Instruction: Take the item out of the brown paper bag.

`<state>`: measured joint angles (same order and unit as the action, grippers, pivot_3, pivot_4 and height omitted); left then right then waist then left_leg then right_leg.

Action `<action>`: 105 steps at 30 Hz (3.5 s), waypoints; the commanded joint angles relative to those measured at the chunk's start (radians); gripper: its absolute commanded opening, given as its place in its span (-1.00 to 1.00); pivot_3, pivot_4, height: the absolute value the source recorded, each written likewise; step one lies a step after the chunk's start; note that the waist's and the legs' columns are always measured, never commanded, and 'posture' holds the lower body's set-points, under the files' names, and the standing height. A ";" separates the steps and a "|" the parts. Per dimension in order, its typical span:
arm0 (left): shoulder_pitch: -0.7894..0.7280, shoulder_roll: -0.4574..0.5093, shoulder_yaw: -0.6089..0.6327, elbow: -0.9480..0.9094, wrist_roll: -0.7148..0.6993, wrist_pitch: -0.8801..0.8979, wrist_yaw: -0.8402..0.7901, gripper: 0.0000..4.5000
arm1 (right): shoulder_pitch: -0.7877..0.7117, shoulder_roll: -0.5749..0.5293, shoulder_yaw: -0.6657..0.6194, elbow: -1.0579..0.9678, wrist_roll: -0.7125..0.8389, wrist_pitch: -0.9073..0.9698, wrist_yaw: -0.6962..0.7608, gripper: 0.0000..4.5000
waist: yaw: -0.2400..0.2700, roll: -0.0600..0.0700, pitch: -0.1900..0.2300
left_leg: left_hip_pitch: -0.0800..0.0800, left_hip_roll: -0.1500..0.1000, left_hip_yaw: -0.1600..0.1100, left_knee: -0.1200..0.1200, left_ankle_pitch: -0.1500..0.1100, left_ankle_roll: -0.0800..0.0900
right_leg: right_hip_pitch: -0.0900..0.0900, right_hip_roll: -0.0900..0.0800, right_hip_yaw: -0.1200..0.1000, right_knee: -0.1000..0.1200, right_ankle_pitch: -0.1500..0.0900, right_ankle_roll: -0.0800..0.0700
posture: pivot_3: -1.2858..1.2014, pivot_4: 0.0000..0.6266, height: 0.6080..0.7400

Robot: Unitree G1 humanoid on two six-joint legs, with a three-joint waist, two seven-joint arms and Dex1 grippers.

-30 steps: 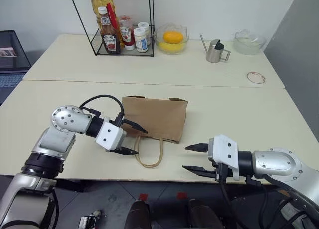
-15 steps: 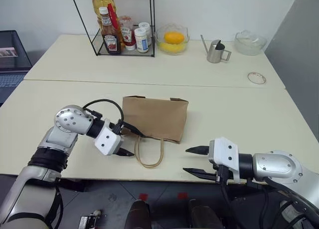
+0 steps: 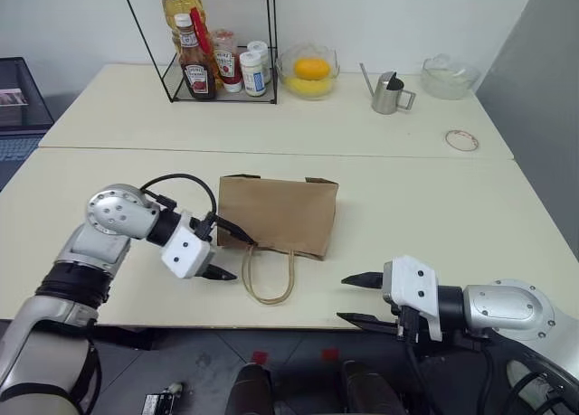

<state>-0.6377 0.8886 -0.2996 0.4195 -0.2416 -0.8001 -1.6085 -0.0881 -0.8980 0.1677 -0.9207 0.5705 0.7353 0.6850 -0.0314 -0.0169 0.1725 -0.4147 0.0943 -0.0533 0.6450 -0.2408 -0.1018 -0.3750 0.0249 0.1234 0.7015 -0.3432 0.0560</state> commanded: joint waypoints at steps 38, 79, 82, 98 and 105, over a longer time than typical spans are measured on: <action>-0.004 -0.137 0.091 -0.320 -0.195 0.803 0.245 -0.98 | -0.068 0.021 0.221 0.322 -0.605 -0.744 0.077 0.09 | 0.000 0.000 0.000 | 0.000 0.000 -0.001 0.000 0.000 0.000 | 0.001 0.000 -0.001 -0.001 0.000 0.000 | 0.03 -0.52 1.00; 0.119 -0.122 0.147 -0.401 -0.136 0.876 0.182 -1.00 | -0.244 0.362 0.344 0.847 -1.097 -1.286 -0.059 -0.08 | 0.000 0.000 0.000 | 0.001 0.000 -0.001 0.000 0.000 0.000 | 0.001 0.000 -0.001 0.000 0.000 0.000 | 0.03 -0.52 1.00; 0.116 -0.119 0.151 -0.405 -0.138 0.885 0.185 -1.00 | -0.261 0.373 0.354 0.887 -1.100 -1.295 -0.057 -0.50 | 0.000 0.000 0.000 | 0.001 0.000 -0.001 0.000 0.000 0.000 | 0.001 0.000 -0.001 0.000 0.000 0.000 | 0.03 -0.52 1.00; -0.025 -0.129 0.208 -0.391 -0.187 1.111 0.243 -1.00 | -0.268 0.417 0.406 0.962 -1.067 -1.209 0.050 -0.99 | -0.001 0.000 0.000 | 0.002 0.000 -0.001 0.000 0.000 0.000 | 0.002 0.000 -0.001 0.001 0.000 0.000 | 0.03 -0.52 1.00; -0.113 -0.133 0.218 -0.317 -0.182 1.155 0.232 -1.00 | -0.263 0.426 0.432 0.979 -1.090 -1.154 0.084 -0.99 | -0.004 0.000 0.000 | 0.004 0.000 -0.001 0.000 0.000 0.000 | 0.002 0.000 0.000 0.002 0.000 0.000 | 0.03 -0.52 1.00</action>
<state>-0.7202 0.7497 -0.1199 0.1033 -0.4129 0.3644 -1.3688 -0.3715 -0.4655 0.5538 0.0255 -0.4893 -0.4432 0.7258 -0.0350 -0.0171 0.1725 -0.4099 0.0941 -0.0540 0.6448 -0.2407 -0.1020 -0.3726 0.0250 0.1231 0.7034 -0.3432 0.0557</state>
